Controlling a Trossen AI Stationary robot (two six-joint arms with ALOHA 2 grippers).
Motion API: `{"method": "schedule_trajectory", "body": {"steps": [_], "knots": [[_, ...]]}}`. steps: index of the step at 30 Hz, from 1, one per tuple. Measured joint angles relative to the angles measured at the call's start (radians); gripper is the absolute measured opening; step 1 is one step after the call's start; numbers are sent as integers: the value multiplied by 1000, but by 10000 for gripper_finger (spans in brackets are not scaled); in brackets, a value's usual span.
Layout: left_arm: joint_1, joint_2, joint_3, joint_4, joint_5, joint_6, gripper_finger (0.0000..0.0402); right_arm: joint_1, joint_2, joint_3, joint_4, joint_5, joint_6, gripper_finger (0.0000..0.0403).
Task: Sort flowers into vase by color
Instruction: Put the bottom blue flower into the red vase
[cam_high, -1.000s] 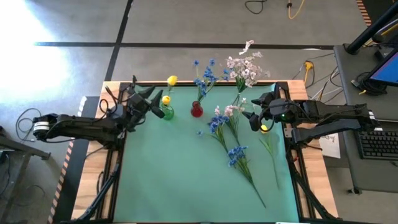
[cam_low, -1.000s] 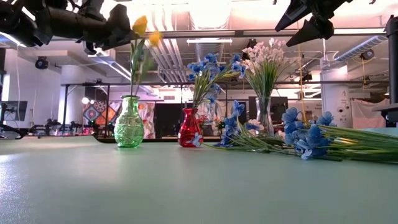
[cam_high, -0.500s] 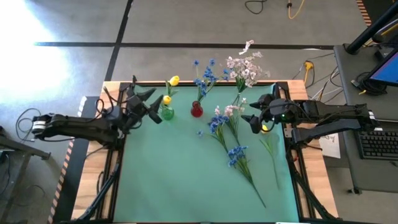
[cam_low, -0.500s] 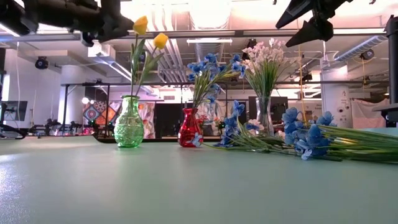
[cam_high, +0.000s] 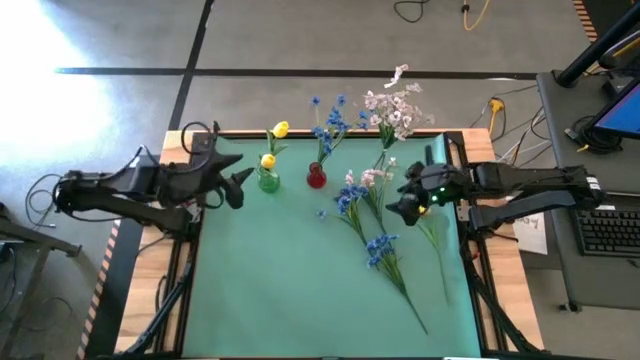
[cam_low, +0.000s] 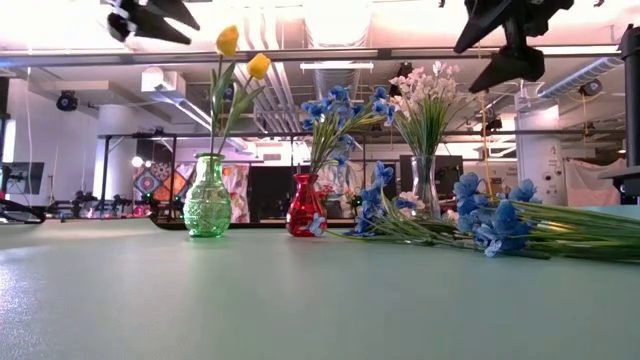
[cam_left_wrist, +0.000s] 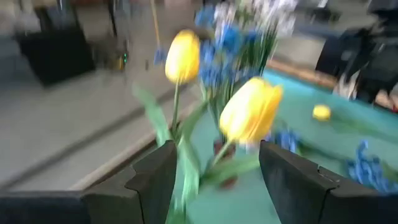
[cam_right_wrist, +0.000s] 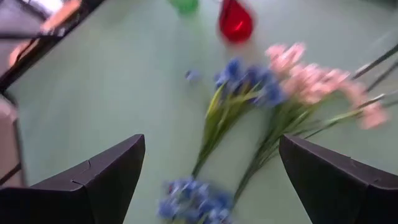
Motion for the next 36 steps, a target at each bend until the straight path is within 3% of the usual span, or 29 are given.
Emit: {"method": "schedule_trajectory", "body": {"steps": [4,8,16,24,36], "knots": [[-43,57,124,-245,22,-187,213,17,68,0,0,-86,44,364],[-111,112,178,-302,50,-274,213,56,140,0,-16,-105,78,364],[-285,199,181,-306,74,-371,213,161,234,45,-140,-108,189,364],[-443,305,181,-246,78,-432,213,280,249,75,-177,-107,313,364],[-496,454,181,-144,81,-427,213,441,249,75,-206,-104,547,364]]}}
